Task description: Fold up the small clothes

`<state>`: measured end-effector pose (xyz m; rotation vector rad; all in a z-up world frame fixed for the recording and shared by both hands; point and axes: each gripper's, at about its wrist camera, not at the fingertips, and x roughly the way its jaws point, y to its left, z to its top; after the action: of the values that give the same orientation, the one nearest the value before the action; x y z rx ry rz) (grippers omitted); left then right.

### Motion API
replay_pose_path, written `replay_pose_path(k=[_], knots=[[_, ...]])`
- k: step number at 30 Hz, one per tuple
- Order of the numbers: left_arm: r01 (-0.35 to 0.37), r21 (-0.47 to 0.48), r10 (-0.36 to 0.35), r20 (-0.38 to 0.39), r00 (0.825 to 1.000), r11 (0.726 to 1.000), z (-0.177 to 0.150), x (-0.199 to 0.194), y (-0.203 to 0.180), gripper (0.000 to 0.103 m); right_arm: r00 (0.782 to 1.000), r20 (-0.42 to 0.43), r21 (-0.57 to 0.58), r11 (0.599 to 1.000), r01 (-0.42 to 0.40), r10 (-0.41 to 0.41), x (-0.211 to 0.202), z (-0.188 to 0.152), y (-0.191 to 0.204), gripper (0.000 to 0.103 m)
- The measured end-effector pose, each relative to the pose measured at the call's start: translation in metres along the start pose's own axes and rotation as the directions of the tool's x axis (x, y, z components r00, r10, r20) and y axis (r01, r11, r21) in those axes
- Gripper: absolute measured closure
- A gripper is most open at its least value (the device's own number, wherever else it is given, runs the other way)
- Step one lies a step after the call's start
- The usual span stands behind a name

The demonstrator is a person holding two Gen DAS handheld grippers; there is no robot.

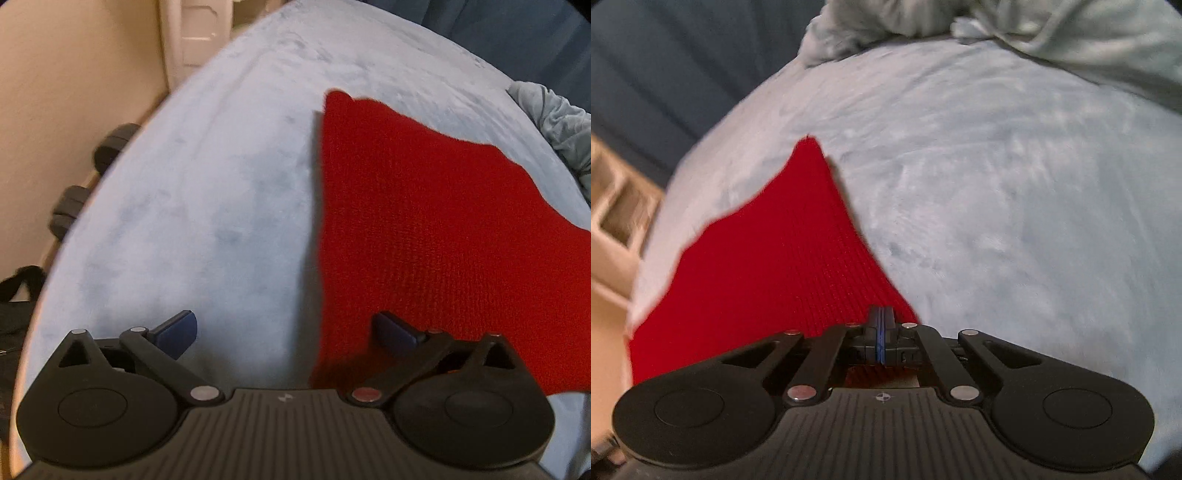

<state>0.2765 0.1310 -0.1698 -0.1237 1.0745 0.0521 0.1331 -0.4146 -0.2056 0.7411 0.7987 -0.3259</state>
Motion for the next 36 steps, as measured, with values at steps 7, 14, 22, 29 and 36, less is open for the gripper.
replay_pose_path(k=[7, 14, 22, 29, 36], knots=[[-0.085, 0.055, 0.081, 0.083, 0.993, 0.995, -0.02, -0.086, -0.01, 0.0, 0.997, 0.076, -0.188, 0.982, -0.001, 0.016, -0.092, -0.023, 0.042, 0.051], [-0.083, 0.157, 0.063, 0.127, 0.99, 0.984, -0.093, -0.173, -0.062, 0.0, 0.982, 0.159, -0.458, 0.889, -0.02, 0.104, -0.179, -0.095, 0.095, 0.028], [-0.051, 0.205, 0.034, 0.09, 0.995, 0.978, -0.167, -0.207, -0.092, 0.0, 0.979, 0.152, -0.518, 0.854, -0.036, 0.133, -0.222, -0.149, 0.112, 0.028], [-0.057, 0.239, 0.008, 0.202, 0.979, 0.969, -0.176, -0.239, -0.095, 0.0, 0.978, 0.129, -0.52, 0.851, -0.076, 0.166, -0.239, -0.168, 0.112, 0.028], [-0.012, 0.208, -0.026, 0.181, 0.983, 0.978, -0.175, -0.255, -0.093, 0.0, 0.974, 0.144, -0.532, 0.843, -0.074, 0.177, -0.251, -0.173, 0.111, 0.028]])
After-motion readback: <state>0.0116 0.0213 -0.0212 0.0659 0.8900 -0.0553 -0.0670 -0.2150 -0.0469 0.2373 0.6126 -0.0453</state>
